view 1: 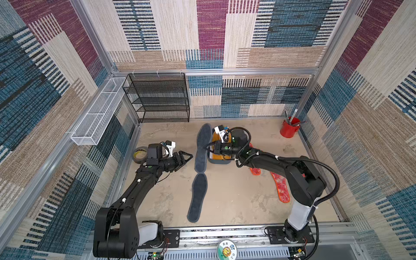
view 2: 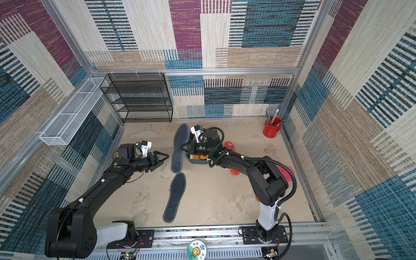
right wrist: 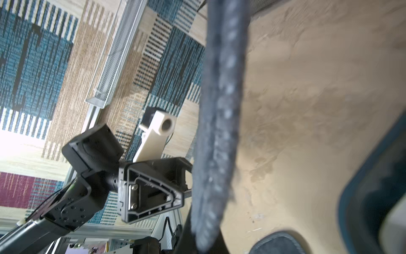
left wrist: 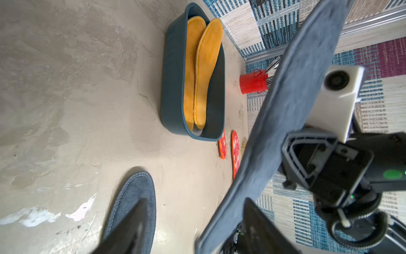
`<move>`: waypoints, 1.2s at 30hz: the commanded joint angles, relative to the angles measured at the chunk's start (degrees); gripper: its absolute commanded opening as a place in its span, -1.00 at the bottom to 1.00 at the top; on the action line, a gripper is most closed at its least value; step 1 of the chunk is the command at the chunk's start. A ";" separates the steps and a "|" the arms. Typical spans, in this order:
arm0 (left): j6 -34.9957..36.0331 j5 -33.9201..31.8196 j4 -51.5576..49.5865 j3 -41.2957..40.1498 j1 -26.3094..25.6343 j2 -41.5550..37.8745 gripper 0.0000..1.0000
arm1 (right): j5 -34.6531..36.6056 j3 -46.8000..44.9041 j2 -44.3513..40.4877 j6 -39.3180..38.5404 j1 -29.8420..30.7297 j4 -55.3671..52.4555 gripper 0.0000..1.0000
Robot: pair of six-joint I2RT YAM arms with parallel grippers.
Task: Put the insoles into the storage box
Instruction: Pick up the insole from the center of the board, then place the insole in the storage box.
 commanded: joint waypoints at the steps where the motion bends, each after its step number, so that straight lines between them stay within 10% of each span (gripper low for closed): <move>1: 0.68 -3.36 -0.41 0.86 0.72 -1.57 0.98 | -1.35 3.68 -1.00 -9.93 -3.83 -13.60 -1.00; 8: 0.10 -4.38 -0.06 1.09 2.01 -4.74 0.99 | -1.92 12.22 4.29 -19.57 -10.48 -24.72 -1.00; 36: -3.65 -2.08 3.49 -2.31 2.80 -6.12 1.00 | -6.29 24.62 23.63 -19.15 -12.24 -24.16 -1.00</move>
